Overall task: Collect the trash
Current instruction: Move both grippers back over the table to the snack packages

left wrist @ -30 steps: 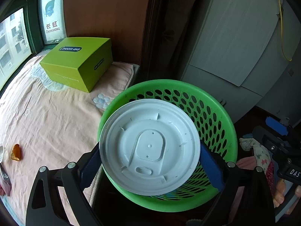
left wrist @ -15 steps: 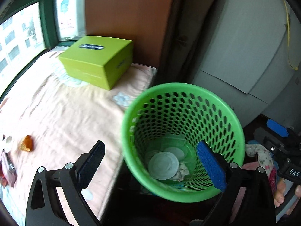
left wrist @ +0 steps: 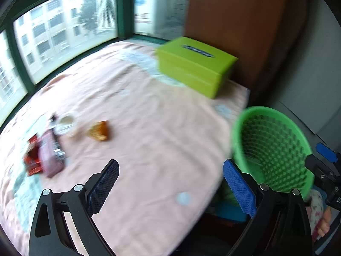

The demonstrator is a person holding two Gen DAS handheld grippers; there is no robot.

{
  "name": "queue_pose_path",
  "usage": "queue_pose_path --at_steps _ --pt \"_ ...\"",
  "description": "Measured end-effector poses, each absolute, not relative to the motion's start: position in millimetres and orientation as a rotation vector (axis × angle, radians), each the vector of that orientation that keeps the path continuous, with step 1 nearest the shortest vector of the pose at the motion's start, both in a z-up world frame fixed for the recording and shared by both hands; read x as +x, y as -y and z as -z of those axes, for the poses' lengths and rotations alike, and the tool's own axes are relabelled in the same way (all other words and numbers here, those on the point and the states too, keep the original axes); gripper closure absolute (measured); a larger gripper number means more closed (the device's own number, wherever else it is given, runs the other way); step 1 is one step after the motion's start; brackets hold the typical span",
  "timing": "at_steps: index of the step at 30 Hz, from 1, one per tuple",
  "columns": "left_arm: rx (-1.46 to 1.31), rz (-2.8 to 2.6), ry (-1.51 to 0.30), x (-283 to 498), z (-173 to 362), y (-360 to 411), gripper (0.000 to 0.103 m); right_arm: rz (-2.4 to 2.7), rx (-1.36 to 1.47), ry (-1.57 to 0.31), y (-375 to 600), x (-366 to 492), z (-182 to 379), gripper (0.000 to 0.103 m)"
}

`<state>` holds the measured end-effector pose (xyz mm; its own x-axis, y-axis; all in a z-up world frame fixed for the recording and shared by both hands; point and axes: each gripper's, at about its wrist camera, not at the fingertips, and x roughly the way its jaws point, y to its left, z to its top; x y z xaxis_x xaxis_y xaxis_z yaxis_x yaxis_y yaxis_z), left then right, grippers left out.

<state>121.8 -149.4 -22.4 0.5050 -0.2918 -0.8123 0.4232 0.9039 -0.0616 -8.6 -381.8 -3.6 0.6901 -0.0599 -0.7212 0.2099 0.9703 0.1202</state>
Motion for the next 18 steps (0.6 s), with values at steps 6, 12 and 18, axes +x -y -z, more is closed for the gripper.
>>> queue_pose_path --at_steps 6,12,18 --pt "0.084 0.271 -0.946 144.1 23.9 74.5 0.008 0.053 0.171 -0.827 346.3 22.3 9.1 0.008" --pt "0.05 0.11 -0.951 170.6 30.9 0.6 0.008 -0.039 0.128 -0.861 305.8 52.7 16.4 0.008" --pt "0.028 -0.004 -0.975 203.1 43.7 -61.3 0.008 -0.122 0.098 -0.883 264.6 79.1 22.4 0.008"
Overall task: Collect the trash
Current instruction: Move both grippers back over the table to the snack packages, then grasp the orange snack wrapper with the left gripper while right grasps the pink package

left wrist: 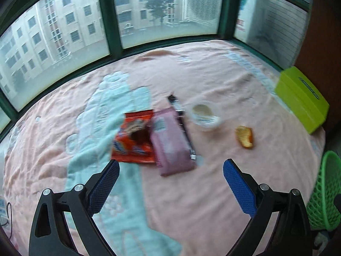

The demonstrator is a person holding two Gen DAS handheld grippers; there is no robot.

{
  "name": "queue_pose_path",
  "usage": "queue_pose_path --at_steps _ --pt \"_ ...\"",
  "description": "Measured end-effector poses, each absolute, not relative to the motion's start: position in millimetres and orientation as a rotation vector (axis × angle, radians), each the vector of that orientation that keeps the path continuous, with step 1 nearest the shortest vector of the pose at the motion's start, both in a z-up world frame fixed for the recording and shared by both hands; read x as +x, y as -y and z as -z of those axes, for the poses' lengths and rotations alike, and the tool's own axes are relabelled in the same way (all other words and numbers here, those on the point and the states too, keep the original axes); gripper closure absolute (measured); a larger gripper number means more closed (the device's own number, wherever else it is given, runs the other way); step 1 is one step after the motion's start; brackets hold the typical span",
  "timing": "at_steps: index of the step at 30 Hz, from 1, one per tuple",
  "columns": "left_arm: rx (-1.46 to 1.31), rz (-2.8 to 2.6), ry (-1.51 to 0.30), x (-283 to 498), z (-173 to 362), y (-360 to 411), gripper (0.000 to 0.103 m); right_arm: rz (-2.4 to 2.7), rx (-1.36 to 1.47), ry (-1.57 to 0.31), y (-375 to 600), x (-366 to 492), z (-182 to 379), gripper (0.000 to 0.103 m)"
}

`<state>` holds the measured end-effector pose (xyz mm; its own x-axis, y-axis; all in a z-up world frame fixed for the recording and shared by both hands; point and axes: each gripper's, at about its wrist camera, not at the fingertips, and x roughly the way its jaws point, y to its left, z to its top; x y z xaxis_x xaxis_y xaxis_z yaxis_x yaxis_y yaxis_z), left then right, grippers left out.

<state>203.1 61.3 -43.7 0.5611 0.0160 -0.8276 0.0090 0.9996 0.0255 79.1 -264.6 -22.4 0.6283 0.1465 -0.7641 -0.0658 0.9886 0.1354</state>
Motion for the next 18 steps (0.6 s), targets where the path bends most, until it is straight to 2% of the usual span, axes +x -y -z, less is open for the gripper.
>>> queue_pose_path --at_steps 7,9,11,18 --pt "0.009 -0.04 -1.032 240.7 68.7 -106.4 0.009 -0.204 0.083 -0.921 223.8 111.2 32.4 0.008" --pt "0.011 -0.034 -1.047 250.3 75.3 -111.6 0.012 -0.224 0.081 -0.929 213.8 118.7 35.2 0.008" --pt "0.006 -0.019 -1.069 261.1 83.2 -116.7 0.022 -0.239 0.072 -0.939 202.9 127.7 38.4 0.008" --pt "-0.069 0.009 -1.121 285.3 106.9 -133.3 0.026 -0.3 0.045 -0.964 169.4 153.1 46.3 0.009"
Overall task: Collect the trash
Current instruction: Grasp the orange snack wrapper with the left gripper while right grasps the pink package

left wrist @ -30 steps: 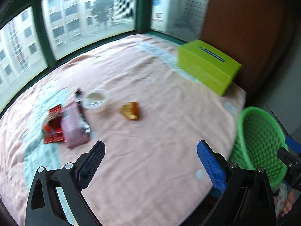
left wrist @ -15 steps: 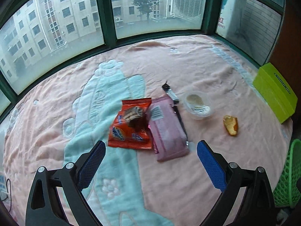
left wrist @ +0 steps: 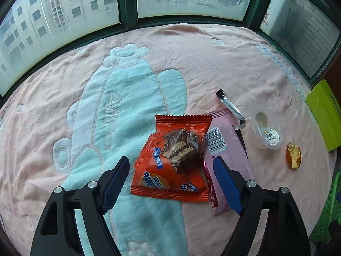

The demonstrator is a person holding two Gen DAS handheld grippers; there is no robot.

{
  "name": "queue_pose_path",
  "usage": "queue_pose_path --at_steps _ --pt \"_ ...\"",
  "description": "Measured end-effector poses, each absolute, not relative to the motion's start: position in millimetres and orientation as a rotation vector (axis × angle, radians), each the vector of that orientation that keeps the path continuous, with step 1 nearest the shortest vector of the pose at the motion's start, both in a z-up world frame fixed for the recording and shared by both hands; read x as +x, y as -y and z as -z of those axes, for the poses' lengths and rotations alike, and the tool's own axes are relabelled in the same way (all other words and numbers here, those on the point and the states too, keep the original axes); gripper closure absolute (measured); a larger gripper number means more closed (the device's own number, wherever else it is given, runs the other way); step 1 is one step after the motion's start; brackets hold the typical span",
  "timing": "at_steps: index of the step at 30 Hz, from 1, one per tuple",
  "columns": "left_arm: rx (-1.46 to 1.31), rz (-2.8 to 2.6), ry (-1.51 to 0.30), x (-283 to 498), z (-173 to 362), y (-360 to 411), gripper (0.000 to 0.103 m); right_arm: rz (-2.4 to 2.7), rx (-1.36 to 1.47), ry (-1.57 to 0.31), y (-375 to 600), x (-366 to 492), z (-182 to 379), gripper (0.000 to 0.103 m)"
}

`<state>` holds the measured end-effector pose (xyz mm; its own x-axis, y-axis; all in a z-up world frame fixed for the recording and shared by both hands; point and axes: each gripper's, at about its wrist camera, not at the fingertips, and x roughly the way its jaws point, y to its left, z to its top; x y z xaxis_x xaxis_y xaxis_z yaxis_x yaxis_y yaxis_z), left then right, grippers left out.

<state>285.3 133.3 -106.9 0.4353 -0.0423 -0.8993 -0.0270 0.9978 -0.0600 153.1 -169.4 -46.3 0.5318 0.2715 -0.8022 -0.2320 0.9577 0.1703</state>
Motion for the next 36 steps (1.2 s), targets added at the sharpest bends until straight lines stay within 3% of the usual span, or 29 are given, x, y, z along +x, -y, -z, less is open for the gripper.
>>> queue_pose_path --at_steps 3,7,12,21,36 --pt "-0.075 0.027 -1.141 291.0 114.9 -136.7 0.035 -0.334 0.026 -0.973 153.6 164.0 50.2 0.009" --pt "-0.079 0.062 -1.154 291.4 120.8 -139.7 0.059 -0.375 0.008 -0.98 131.8 176.9 53.5 0.011" --pt "-0.064 0.076 -1.141 285.2 115.3 -141.3 0.071 -0.43 0.021 -1.011 108.3 193.9 64.5 0.014" --pt "-0.036 0.03 -1.088 272.3 89.9 -162.3 0.075 -0.517 0.041 -1.063 57.8 225.8 89.0 0.021" --pt "-0.066 -0.024 -1.088 262.3 86.7 -186.4 0.075 -0.489 0.018 -1.088 7.0 262.5 123.3 0.025"
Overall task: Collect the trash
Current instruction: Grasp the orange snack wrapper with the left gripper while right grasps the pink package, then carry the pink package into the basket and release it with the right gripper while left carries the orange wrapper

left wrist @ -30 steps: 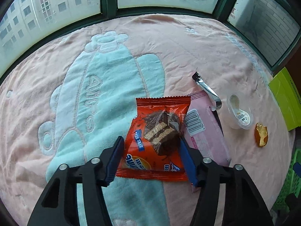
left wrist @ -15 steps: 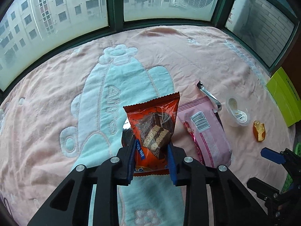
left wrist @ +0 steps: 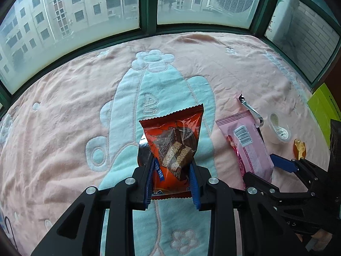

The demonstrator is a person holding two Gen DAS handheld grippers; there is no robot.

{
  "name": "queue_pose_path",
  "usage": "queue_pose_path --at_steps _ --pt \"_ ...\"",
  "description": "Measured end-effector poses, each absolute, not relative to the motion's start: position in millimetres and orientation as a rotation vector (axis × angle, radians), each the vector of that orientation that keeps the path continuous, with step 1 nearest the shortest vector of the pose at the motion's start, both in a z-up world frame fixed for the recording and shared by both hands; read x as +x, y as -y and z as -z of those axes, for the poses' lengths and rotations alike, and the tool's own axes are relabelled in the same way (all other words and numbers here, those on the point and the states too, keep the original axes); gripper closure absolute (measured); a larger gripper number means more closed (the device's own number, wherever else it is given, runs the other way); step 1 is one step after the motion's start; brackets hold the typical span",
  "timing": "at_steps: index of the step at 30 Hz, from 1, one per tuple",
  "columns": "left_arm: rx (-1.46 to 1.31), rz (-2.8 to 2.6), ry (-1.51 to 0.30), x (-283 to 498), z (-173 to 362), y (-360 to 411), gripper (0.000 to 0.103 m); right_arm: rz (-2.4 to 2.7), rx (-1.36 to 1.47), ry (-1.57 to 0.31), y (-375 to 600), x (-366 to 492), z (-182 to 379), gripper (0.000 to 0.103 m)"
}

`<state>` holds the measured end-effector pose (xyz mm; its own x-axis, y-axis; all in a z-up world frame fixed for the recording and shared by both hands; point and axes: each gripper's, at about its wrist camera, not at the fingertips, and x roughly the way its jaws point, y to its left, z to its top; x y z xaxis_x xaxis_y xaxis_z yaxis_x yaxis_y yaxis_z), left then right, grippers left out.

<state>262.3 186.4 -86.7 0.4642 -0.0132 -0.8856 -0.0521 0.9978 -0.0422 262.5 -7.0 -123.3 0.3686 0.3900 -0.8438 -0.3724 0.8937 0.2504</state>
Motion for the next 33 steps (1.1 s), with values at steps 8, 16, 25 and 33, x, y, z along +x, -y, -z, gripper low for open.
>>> queue_pose_path --at_steps 8,16,25,33 --pt "-0.072 -0.034 -1.092 257.9 85.8 -185.2 0.075 -0.452 -0.081 -1.051 -4.7 254.5 121.5 0.043" --pt "-0.066 -0.02 -1.078 243.3 76.9 -174.8 0.075 -0.485 -0.087 -1.036 11.7 224.5 106.8 0.051" --pt "-0.042 0.036 -1.053 210.9 59.6 -136.7 0.075 -0.506 -0.053 -0.979 55.8 173.7 70.4 0.051" --pt "-0.031 0.08 -1.034 182.1 44.6 -101.3 0.075 -0.492 -0.021 -0.936 97.9 132.3 48.3 0.051"
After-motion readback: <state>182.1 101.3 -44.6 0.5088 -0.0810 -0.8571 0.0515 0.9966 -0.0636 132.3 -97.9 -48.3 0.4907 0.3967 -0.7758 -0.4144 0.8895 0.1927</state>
